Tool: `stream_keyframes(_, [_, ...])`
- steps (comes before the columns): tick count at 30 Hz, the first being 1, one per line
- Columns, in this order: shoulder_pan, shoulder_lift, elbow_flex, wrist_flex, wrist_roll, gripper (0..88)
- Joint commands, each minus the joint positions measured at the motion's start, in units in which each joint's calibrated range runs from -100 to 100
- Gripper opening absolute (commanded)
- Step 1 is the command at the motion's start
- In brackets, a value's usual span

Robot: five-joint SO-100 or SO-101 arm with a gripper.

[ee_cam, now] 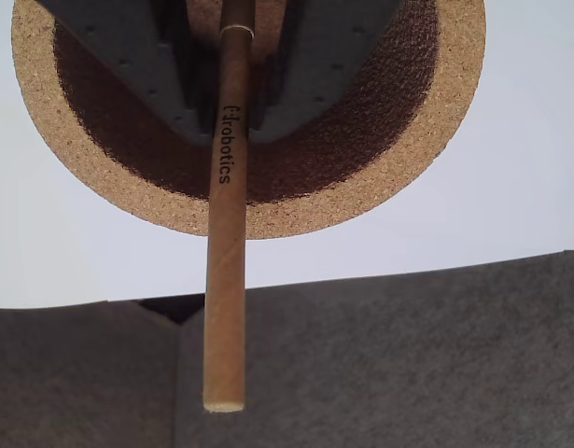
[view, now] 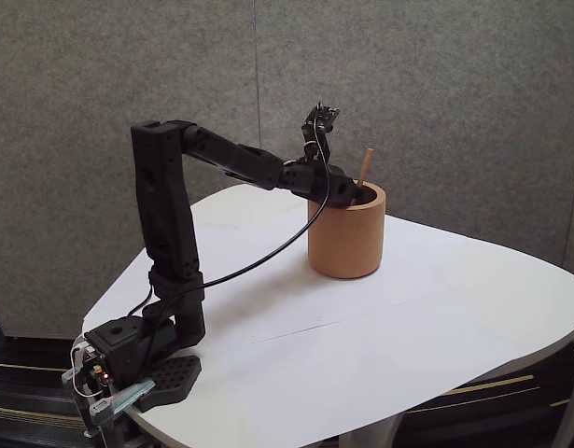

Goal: Grab the pen and put it in the pen holder.

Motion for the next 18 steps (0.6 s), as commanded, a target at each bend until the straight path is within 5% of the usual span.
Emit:
stream_keyframes(1, [-0.39, -0.37, -4.15, -0.17, 0.1, 11.6])
stream_keyframes(5, [-0.39, -0.45, -4.06, -0.17, -0.11, 23.7])
stream_keyframes(18, [-0.47, -1.02, -8.48, 0.0, -0.21, 24.8])
